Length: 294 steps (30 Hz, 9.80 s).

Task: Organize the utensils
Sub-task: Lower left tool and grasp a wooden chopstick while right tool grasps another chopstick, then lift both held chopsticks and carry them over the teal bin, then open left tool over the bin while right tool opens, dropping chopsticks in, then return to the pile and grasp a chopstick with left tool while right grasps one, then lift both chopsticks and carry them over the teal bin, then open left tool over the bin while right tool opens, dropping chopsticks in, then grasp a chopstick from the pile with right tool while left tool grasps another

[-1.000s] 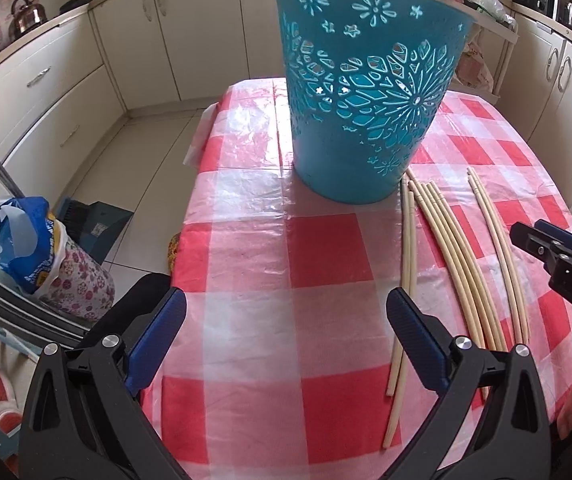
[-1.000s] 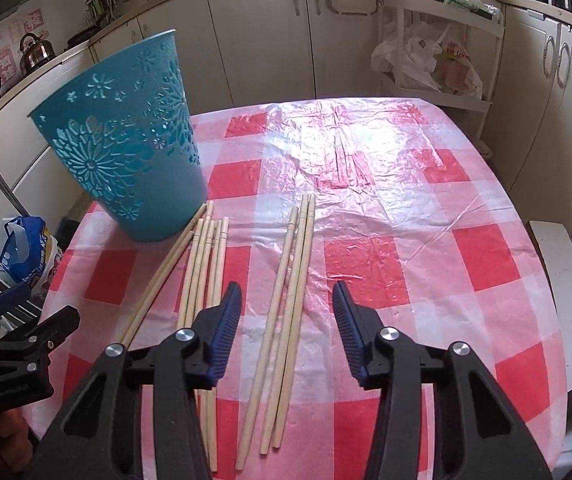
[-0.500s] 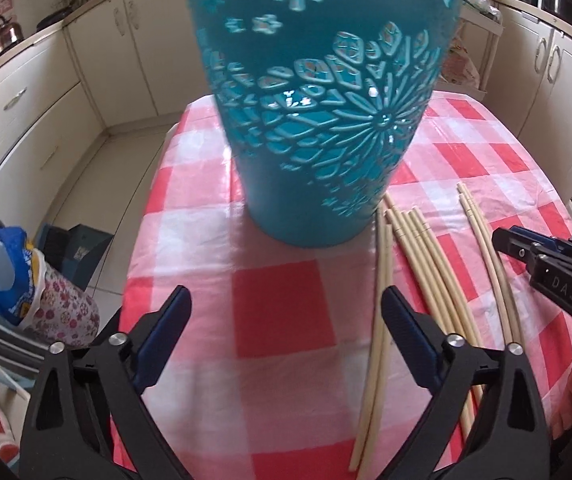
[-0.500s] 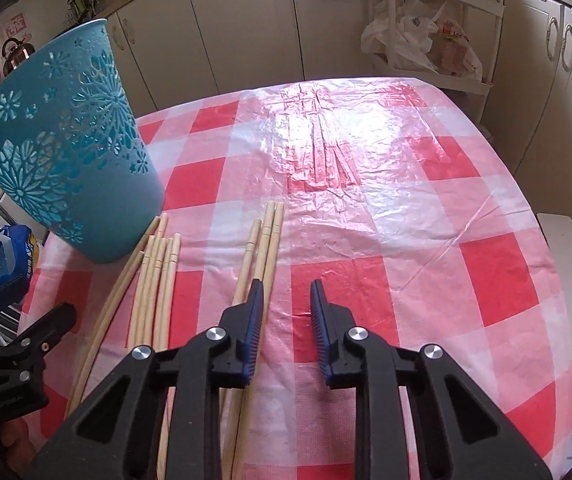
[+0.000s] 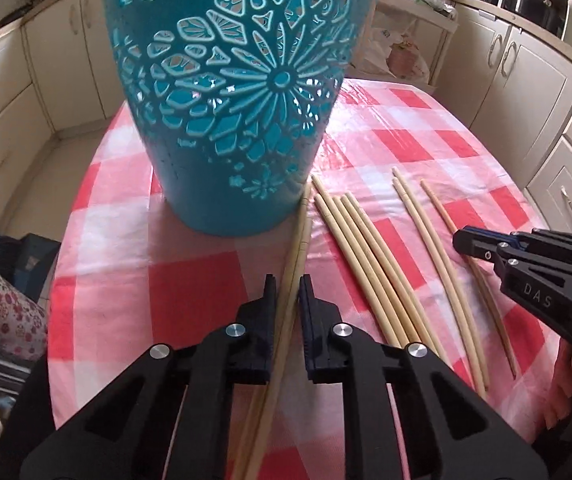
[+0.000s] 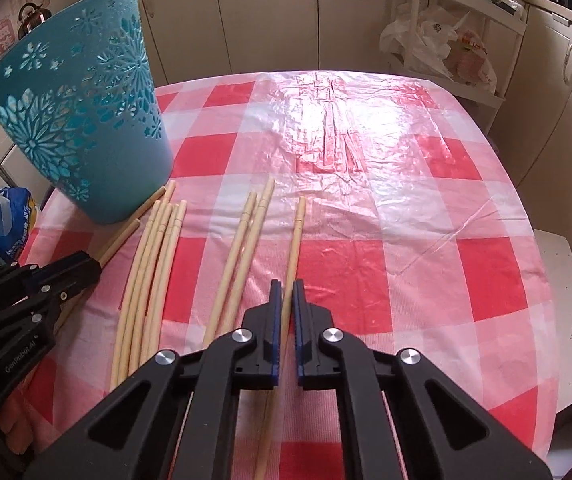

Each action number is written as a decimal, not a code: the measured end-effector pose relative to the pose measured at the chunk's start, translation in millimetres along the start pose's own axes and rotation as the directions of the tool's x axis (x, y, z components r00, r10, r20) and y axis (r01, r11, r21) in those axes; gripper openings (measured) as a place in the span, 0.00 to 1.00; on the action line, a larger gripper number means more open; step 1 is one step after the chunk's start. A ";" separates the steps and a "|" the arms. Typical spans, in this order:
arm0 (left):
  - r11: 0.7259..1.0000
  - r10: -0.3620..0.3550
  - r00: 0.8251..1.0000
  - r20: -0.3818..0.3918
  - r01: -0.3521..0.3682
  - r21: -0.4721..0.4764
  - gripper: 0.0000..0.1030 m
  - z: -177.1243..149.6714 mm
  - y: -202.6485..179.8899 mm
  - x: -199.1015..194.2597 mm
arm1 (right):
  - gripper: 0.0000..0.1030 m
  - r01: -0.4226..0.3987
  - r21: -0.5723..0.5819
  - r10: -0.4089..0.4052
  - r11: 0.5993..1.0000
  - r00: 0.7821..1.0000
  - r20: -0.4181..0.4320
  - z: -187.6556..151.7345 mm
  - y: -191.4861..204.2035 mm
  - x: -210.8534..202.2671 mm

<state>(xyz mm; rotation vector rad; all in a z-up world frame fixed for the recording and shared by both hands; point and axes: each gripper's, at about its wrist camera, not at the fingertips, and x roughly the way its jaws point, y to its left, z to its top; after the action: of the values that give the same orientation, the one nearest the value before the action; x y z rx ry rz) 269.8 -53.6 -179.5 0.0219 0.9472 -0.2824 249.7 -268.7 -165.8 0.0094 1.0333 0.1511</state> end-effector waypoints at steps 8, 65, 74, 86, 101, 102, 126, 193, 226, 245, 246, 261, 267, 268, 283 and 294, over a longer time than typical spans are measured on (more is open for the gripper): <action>0.992 -0.063 0.998 -0.018 0.061 -0.109 0.09 -35.2 0.2 -25.5 | 0.06 -0.024 -0.030 0.023 0.999 0.999 -0.049 -25.4 1.4 -19.9; 0.977 -0.081 0.703 0.706 0.196 -0.083 0.04 163.7 40.1 -182.9 | 0.05 -0.265 0.140 0.207 0.954 0.921 0.330 -11.9 -30.9 -62.0; 0.985 0.062 0.731 0.679 0.063 -0.158 0.05 202.0 37.7 -122.2 | 0.05 -0.250 0.126 0.183 0.960 0.901 0.392 -9.6 -30.8 -77.9; 0.986 0.018 0.801 0.599 0.085 -0.142 0.05 174.5 46.8 -123.2 | 0.05 -0.307 0.070 0.227 0.949 0.822 0.523 24.0 -6.4 -109.4; 0.969 0.001 0.865 0.501 0.123 -0.214 0.15 89.7 92.6 -128.5 | 0.06 -0.457 0.010 0.250 0.889 0.504 0.827 174.2 70.7 -133.8; 0.969 0.003 0.869 0.495 0.120 -0.216 0.16 84.0 94.0 -126.8 | 0.06 -0.447 0.028 0.241 0.894 0.534 0.811 179.1 73.9 -122.7; 0.987 -0.020 0.977 0.213 0.053 -0.152 0.42 -4.1 55.3 -93.1 | 0.24 -0.166 0.100 0.135 0.981 0.956 0.259 -0.3 6.5 -53.7; 0.992 0.057 0.678 0.733 0.045 -0.118 0.05 190.7 41.3 -143.2 | 0.06 -0.275 0.178 0.177 0.945 0.885 0.430 -5.1 -31.2 -66.5; 0.941 0.076 0.836 0.543 0.120 -0.316 0.27 9.3 137.4 -135.1 | 0.06 -0.340 0.033 0.191 0.940 0.603 0.774 179.2 97.6 -120.8; 0.945 0.097 0.856 0.508 0.082 -0.318 0.42 -32.0 116.1 -164.0 | 0.45 -0.236 0.016 0.197 0.972 0.842 0.503 13.6 67.4 -113.4; 0.949 0.098 0.859 0.503 0.072 -0.307 0.45 -35.3 110.1 -166.3 | 0.45 -0.225 0.034 0.182 0.974 0.862 0.473 -5.6 61.0 -111.4; 0.989 0.103 0.886 0.453 -0.044 -0.139 0.57 -72.3 25.1 -194.1 | 0.47 -0.164 0.192 0.087 0.968 0.930 0.357 -101.4 12.9 -107.3; 0.994 0.106 0.876 0.471 -0.076 -0.084 0.62 -76.3 6.3 -207.4 | 0.54 -0.156 0.186 0.083 0.970 0.932 0.352 -101.8 15.3 -107.6; 0.994 0.107 0.875 0.473 -0.079 -0.080 0.63 -76.4 5.0 -208.5 | 0.54 -0.155 0.186 0.083 0.970 0.934 0.347 -101.7 15.6 -106.2; 0.991 0.114 0.926 0.360 -0.081 -0.106 0.73 -71.1 25.7 -164.4 | 0.57 -0.129 0.154 0.085 0.980 0.960 0.266 -62.4 27.0 -72.2; 0.991 0.021 0.983 0.184 0.003 -0.131 0.77 -44.1 19.4 -86.1 | 0.18 -0.044 0.029 0.041 0.999 0.995 0.092 -2.6 37.7 2.8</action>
<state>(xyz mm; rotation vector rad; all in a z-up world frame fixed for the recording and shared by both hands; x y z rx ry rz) 192.1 -8.9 -138.3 -0.1189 0.7782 -0.2095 244.3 -231.2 -166.6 0.0663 0.9443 0.1719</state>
